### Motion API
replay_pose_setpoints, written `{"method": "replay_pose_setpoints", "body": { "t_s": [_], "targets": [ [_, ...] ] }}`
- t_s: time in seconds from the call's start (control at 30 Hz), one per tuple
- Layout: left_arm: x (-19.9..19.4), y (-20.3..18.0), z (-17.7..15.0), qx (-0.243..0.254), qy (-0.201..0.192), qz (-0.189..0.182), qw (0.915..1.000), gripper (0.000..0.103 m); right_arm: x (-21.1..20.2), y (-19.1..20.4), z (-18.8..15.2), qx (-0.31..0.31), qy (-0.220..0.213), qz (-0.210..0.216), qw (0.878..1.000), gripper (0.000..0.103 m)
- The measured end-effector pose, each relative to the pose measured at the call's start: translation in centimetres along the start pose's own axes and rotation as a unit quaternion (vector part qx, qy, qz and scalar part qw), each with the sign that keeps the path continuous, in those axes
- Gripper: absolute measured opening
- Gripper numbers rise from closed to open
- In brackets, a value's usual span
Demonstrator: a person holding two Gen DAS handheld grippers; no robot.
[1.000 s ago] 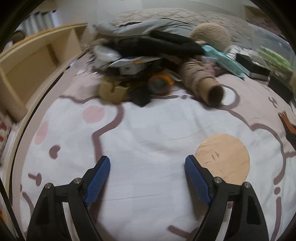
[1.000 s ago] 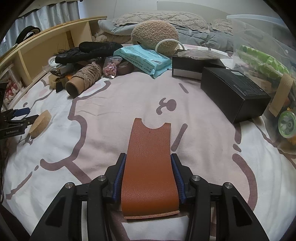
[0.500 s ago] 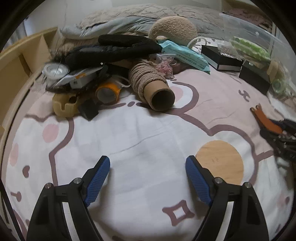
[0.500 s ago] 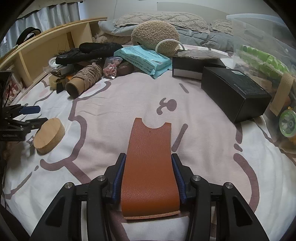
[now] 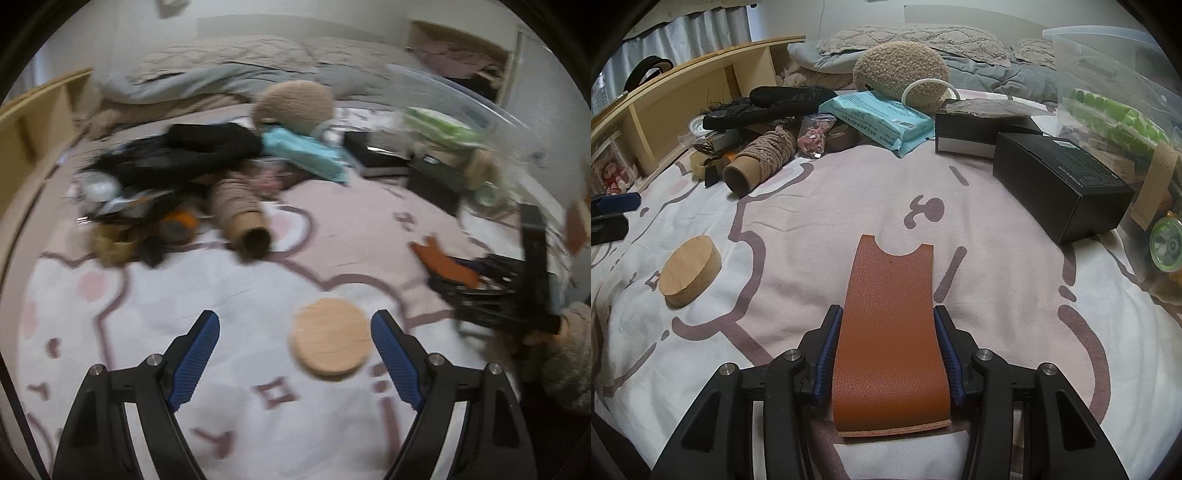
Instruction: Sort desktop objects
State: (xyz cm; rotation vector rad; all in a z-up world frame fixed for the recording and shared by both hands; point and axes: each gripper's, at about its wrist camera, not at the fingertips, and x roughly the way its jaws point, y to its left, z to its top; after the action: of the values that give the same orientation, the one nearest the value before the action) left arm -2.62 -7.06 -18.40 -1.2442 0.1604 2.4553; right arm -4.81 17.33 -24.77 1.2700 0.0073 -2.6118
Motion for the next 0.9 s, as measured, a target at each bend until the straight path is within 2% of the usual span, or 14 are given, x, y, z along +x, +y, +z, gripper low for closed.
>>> {"method": "replay_pose_setpoints", "body": {
  "t_s": [0.1,0.3,0.37,0.4,0.43,0.47,0.53,0.73,0.9],
  "targets": [
    [1.4,-1.3,-0.1,0.020,0.015,-0.017,0.9995,0.084,0.0,0.0,0.0,0.002,-0.001,0.003,1.000,0.049],
    [4.8,-2.2,-1.5,0.038,0.037,0.002,0.9986,0.084,-0.2,0.1,-0.1,0.001,-0.003,0.003,1.000,0.050],
    [5.5,-2.0,-1.9,0.034,0.036,0.000,0.9988,0.084,-0.3,0.5,-0.1,-0.008,-0.002,0.015,1.000,0.065],
    [5.8,-2.0,-2.1,0.032,0.036,-0.002,0.9988,0.084,-0.2,0.8,-0.1,-0.018,0.004,0.038,0.999,0.087],
    [6.2,-2.0,-2.3,0.032,0.035,-0.001,0.9989,0.084,-0.2,1.1,-0.2,-0.028,0.010,0.051,0.998,0.103],
    [6.4,-2.0,-2.5,0.033,0.035,0.003,0.9988,0.084,-0.1,1.8,-0.2,-0.046,0.017,0.055,0.997,0.103],
    [6.8,-1.9,-2.9,0.030,0.030,0.008,0.9991,0.084,0.0,2.9,-0.5,-0.068,0.015,0.021,0.997,0.103],
    [7.0,-1.3,-3.6,0.018,0.009,0.007,0.9998,0.087,-1.2,1.9,-0.7,-0.042,0.019,0.010,0.999,0.103],
    [7.4,-1.4,-3.6,0.020,0.017,0.004,0.9996,0.095,-2.6,1.1,-1.3,-0.046,0.027,-0.030,0.998,0.103]
  ]
}}
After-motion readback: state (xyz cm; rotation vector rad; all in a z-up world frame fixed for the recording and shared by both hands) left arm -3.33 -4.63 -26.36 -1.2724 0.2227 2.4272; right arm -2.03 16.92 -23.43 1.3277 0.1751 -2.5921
